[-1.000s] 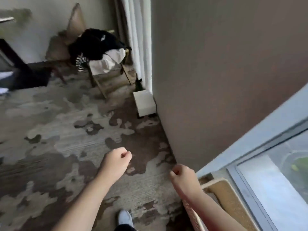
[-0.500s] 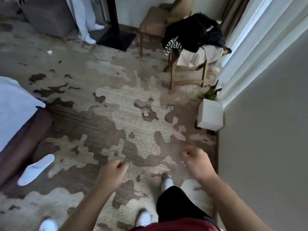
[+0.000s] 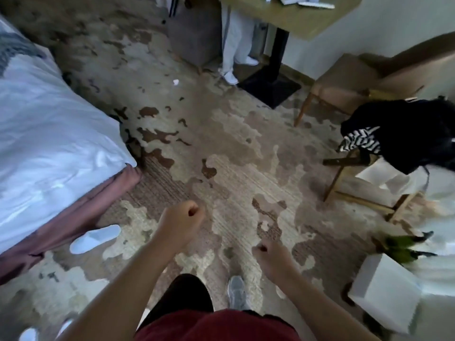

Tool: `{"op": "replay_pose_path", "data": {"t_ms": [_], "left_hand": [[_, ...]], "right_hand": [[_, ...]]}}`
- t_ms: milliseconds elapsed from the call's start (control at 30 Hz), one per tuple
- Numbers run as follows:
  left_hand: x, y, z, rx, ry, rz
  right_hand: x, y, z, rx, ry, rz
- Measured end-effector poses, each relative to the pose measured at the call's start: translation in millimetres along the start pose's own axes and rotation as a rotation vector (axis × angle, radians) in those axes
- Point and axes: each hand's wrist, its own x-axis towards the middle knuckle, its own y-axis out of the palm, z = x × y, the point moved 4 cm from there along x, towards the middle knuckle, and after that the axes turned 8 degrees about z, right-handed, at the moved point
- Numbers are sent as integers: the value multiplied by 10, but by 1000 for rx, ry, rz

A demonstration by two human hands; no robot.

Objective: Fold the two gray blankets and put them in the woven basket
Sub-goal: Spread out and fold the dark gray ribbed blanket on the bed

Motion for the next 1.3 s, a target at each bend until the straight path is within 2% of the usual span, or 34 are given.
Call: {"op": "replay_pose_path", "data": {"t_ms": [100, 233, 400, 500, 700, 800, 900, 1067, 1233, 1300], "left_hand": [[246, -292, 235, -5, -143, -84], [616, -453, 710, -23, -363, -106], [1491, -793, 1083, -95, -480, -105], [2216, -1246, 1092, -71, -454, -55], [3837, -2425, 585, -99, -298, -100], [4642, -2928, 466, -161, -281, -134], [5356, -3364, 522, -165, -268, -185], [6065, -4099, 959, -146, -471, -259], [6091, -4607, 1502, -509, -713, -380], [6003, -4712, 1667, -504, -815, -403]], "right_hand": [[567, -294, 983, -55, -165, 62], [1303, -425, 2017, -117, -307, 99], [2334, -619, 2772, -106, -324, 141], [2908, -881, 3049, -95, -243, 133], [3816, -1482, 3388, -58, -86, 58], [4344, -1577, 3679, -28, -27, 78], [5021, -1565, 4184, -92, -42, 135], [6185, -1385, 5601, -252, -164, 309], [6856, -872, 7554, -442, -424, 516], [6963, -545, 8271, -514, -538, 593]]}}
